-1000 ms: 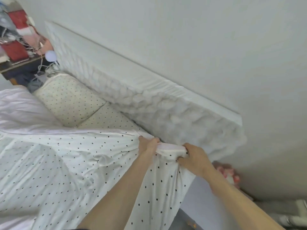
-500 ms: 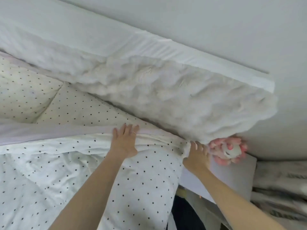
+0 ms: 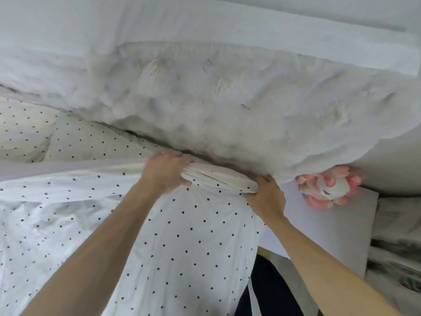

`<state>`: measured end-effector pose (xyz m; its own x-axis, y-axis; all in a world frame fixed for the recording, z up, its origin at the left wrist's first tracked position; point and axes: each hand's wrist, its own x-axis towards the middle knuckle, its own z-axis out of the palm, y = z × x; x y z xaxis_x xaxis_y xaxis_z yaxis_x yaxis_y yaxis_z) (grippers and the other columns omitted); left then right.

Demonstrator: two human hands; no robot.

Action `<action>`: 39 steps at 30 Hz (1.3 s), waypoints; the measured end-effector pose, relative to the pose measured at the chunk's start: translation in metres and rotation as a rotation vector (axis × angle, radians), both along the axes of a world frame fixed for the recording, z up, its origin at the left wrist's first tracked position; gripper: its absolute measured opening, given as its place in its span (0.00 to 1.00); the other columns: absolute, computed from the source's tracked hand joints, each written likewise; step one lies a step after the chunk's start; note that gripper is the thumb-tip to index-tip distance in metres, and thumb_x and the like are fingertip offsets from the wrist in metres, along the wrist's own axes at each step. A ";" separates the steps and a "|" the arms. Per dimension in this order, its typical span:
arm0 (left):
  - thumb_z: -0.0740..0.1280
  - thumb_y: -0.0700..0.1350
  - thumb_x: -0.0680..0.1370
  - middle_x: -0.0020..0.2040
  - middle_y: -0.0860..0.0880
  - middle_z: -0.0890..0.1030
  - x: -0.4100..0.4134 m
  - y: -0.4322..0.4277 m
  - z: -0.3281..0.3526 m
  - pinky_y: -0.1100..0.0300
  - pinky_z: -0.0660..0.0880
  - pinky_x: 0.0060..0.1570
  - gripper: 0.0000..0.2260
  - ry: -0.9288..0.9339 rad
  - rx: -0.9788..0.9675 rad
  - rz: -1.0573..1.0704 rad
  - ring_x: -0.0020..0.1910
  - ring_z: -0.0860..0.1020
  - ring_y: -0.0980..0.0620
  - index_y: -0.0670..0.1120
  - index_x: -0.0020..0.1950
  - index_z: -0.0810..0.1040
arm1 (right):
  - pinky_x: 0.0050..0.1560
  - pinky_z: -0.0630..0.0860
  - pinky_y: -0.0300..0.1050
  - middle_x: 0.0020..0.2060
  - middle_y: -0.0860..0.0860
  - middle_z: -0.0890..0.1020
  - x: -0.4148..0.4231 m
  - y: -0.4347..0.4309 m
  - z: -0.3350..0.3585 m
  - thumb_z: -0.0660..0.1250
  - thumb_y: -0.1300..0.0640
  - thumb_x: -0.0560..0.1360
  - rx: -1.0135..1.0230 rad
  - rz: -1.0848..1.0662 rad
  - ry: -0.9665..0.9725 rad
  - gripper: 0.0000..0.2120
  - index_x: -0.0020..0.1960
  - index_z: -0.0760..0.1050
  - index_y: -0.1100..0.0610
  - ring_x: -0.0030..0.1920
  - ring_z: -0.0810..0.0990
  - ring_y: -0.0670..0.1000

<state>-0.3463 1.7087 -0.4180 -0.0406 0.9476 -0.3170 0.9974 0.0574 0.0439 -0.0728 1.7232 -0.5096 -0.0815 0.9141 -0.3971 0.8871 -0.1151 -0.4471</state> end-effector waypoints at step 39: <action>0.57 0.54 0.82 0.80 0.53 0.50 -0.224 -0.278 -0.027 0.50 0.53 0.75 0.28 -0.409 0.185 1.296 0.77 0.56 0.50 0.58 0.80 0.49 | 0.72 0.49 0.66 0.79 0.55 0.43 -0.440 -0.094 0.092 0.58 0.43 0.78 0.329 1.300 -0.052 0.38 0.77 0.36 0.41 0.77 0.43 0.59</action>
